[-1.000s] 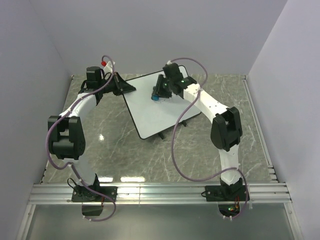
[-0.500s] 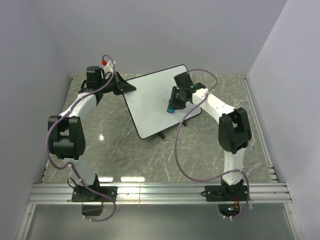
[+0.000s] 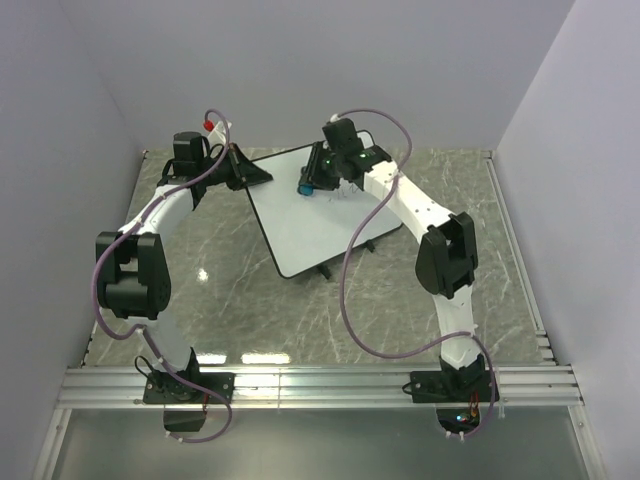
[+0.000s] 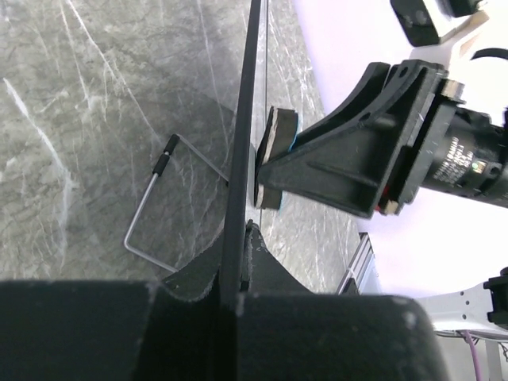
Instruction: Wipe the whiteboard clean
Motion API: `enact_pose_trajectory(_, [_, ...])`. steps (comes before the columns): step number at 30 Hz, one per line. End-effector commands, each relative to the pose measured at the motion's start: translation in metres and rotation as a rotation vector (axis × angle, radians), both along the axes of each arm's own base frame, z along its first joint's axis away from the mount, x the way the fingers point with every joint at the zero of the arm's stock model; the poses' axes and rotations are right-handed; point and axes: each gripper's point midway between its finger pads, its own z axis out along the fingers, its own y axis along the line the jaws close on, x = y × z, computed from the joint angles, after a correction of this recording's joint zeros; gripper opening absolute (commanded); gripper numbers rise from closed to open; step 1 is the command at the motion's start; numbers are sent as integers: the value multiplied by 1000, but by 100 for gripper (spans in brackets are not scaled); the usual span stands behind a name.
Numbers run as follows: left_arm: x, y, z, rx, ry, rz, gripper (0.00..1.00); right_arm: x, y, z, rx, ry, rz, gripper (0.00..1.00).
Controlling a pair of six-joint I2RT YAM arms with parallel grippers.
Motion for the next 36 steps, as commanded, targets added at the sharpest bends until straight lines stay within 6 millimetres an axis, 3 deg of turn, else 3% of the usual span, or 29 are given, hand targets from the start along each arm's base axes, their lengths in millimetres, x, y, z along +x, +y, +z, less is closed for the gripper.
enact_pose_trajectory(1, [-21,-20,-14,95,-18,-81,0,8,-34,-49,-51,90,-89,0])
enact_pose_trajectory(2, [-21,-20,-14,95,-19,-81,0,1,-54,-78,-86,148,-117,0])
enact_pose_trajectory(4, [-21,-20,-15,95,-17,-80,0,-3,-71,-87,-108,148,-140,0])
enact_pose_trajectory(5, [-21,-20,-14,94,-21,-82,0,-11,-90,-108,-152,187,-166,0])
enact_pose_trajectory(8, [-21,-21,-14,91,-20,-84,0,-25,-121,-133,-217,233,-193,0])
enact_pose_trajectory(11, [-20,-21,-15,86,-15,-86,0,-33,-134,-140,-241,247,-203,0])
enact_pose_trajectory(16, [-18,-22,-17,83,-11,-88,0,-22,-120,-121,-197,214,-184,0])
enact_pose_trajectory(17, [-18,-22,-17,83,-11,-90,0,-12,-111,-105,-172,181,-178,0])
enact_pose_trajectory(19, [-18,-23,-18,84,-10,-90,0,-4,-100,-96,-149,172,-167,0])
enact_pose_trajectory(20, [-18,-22,-18,86,-9,-90,0,10,-90,-73,-114,124,-161,0])
enact_pose_trajectory(22, [-18,-24,-19,94,-10,-94,0,19,-76,-63,-71,122,-140,0])
enact_pose_trajectory(23, [-18,-25,-19,98,-14,-96,0,32,-65,-40,-24,73,-124,0])
enact_pose_trajectory(25, [-18,-25,-20,98,-11,-97,0,39,-50,-31,16,59,-101,0])
enact_pose_trajectory(26, [-18,-25,-21,98,-8,-98,0,47,-45,-18,41,27,-96,0])
enact_pose_trajectory(31, [-18,-24,-19,106,-11,-97,0,47,-44,-37,43,76,-102,0])
enact_pose_trajectory(34, [-19,-24,-18,108,-13,-97,0,33,-61,-61,10,117,-117,0])
enact_pose_trajectory(35, [-19,-24,-17,109,-19,-97,0,21,-71,-86,-21,162,-127,0])
enact_pose_trajectory(36, [-20,-24,-19,109,-14,-97,0,19,-85,-86,-31,158,-152,0])
